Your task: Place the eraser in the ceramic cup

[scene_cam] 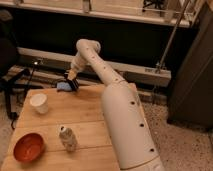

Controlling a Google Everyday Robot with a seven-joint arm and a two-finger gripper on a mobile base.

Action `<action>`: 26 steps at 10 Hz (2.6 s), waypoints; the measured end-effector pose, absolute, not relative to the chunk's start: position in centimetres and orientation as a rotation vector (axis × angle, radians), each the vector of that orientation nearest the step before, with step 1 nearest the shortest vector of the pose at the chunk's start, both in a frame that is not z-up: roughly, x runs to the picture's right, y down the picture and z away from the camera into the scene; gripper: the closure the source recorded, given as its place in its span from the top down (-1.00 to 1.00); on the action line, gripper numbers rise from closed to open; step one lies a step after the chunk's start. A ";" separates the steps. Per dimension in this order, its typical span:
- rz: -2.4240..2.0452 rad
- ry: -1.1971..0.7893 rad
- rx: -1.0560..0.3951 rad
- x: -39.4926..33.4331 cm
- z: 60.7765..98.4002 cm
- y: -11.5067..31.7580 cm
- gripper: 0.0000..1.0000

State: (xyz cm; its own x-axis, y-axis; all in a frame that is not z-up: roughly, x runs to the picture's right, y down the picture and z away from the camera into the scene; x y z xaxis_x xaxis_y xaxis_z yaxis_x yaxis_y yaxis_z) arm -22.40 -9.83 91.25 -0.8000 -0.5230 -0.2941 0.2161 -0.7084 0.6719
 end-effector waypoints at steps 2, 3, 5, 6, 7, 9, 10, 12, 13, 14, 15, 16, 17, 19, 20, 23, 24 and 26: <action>-2.410 -0.899 0.789 -24.6 88.9 -11.4 -1.00; -2.374 -0.918 0.851 -25.8 87.5 -11.8 -1.00; -2.311 -1.026 1.018 -28.9 83.6 -11.2 -1.00; -2.313 -1.069 1.076 -30.0 82.3 -10.6 -1.00; -2.335 -1.128 1.147 -31.1 80.6 -9.5 -1.00; -2.394 -1.230 1.275 -32.5 77.5 -8.0 -1.00; -2.421 -1.258 1.328 -32.8 76.2 -7.8 -1.00; -2.458 -1.287 1.408 -33.2 74.6 -8.0 -1.00; -2.463 -1.296 1.429 -33.5 74.2 -8.0 -1.00; -2.461 -1.314 1.455 -34.0 73.9 -7.8 -1.00; -2.456 -1.331 1.477 -34.3 73.8 -7.5 -1.00; -2.453 -1.352 1.496 -34.6 73.9 -7.0 -1.00; -2.449 -1.375 1.515 -34.7 74.1 -6.4 -1.00; -2.453 -1.438 1.557 -35.0 74.5 -4.8 -1.00; -2.455 -1.454 1.570 -35.0 74.7 -4.3 -1.00; -2.487 -1.463 1.618 -35.4 75.9 -3.0 -1.00; -2.500 -1.448 1.635 -35.7 76.3 -2.9 -1.00; -2.512 -1.421 1.651 -36.2 76.9 -2.9 -1.00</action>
